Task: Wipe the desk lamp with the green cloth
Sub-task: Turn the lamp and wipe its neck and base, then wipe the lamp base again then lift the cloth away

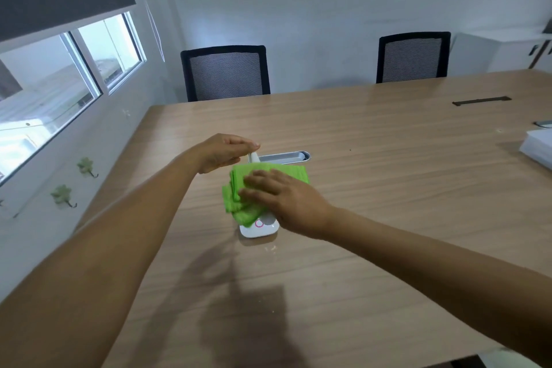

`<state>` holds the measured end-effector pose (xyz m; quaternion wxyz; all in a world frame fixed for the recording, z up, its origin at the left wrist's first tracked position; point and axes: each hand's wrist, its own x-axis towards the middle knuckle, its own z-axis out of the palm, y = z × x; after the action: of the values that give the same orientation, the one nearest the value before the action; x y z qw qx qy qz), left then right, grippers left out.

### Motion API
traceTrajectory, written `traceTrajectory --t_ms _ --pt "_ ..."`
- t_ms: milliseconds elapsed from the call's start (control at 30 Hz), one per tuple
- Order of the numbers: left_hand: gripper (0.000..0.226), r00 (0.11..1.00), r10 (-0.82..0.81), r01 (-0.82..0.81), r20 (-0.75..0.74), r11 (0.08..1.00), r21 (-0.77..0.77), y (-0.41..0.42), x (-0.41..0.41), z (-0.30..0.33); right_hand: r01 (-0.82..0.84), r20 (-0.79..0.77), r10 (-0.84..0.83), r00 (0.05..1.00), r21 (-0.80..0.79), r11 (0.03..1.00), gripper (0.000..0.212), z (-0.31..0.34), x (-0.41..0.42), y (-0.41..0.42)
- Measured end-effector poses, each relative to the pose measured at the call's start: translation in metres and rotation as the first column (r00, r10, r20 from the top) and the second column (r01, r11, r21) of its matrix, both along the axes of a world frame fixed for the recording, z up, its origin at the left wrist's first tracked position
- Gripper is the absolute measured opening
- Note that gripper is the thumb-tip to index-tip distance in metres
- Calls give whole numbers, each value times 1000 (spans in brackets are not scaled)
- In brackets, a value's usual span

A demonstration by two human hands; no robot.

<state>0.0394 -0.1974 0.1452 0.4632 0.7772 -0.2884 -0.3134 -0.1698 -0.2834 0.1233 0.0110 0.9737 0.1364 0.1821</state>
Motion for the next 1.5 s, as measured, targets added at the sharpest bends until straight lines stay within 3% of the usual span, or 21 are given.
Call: traceTrajectory --t_ms 100,233,333,467,633,733,833,933,1033,1167,1300,1367,1500 --pt "24 1000 -1 1 4 1000 30 3 -4 2 -99 29 101 994 -57 993 48 -14 -35 10" --pt "24 1000 12 -12 -4 999 40 2 -9 4 -184 102 190 976 -68 981 70 -1 -55 14" --pt "27 1000 25 -24 -18 1000 7 -1 -14 7 -54 174 48 984 28 998 52 20 -19 0" --pt "27 1000 2 -2 -4 1000 -17 -3 -13 7 79 46 -85 995 119 990 55 25 9 -15" --pt "10 1000 7 -7 -20 1000 2 -4 -3 -2 -96 -7 96 995 32 995 47 -10 -37 -8" --pt "12 1000 16 -16 -23 1000 1 -1 -1 -1 -242 -24 241 970 -36 970 53 -31 -77 -11" --pt "15 999 25 -25 -24 1000 4 2 0 1 -251 -35 249 968 -48 967 54 -58 -97 -24" --pt "18 998 57 -58 -36 998 -24 1 -2 -1 -143 -65 146 987 50 989 41 -80 -94 -34" --pt "38 988 133 -139 -74 986 -89 4 -5 -6 15 -145 28 989 290 957 44 -96 -77 -32" --pt "53 957 261 -276 -125 952 -129 27 -7 -21 248 -290 -97 952 548 799 40 -110 -47 -22" --pt "35 919 383 -387 -92 922 -33 70 -5 -51 380 -319 -207 925 730 569 28 -115 -18 -2" --pt "20 928 368 -366 -51 929 53 97 -7 -69 425 -370 -209 905 795 433 23 -117 -1 12" --pt "16 943 321 -295 -83 927 230 144 -26 -103 501 -494 -95 864 862 73 12 -119 39 43"
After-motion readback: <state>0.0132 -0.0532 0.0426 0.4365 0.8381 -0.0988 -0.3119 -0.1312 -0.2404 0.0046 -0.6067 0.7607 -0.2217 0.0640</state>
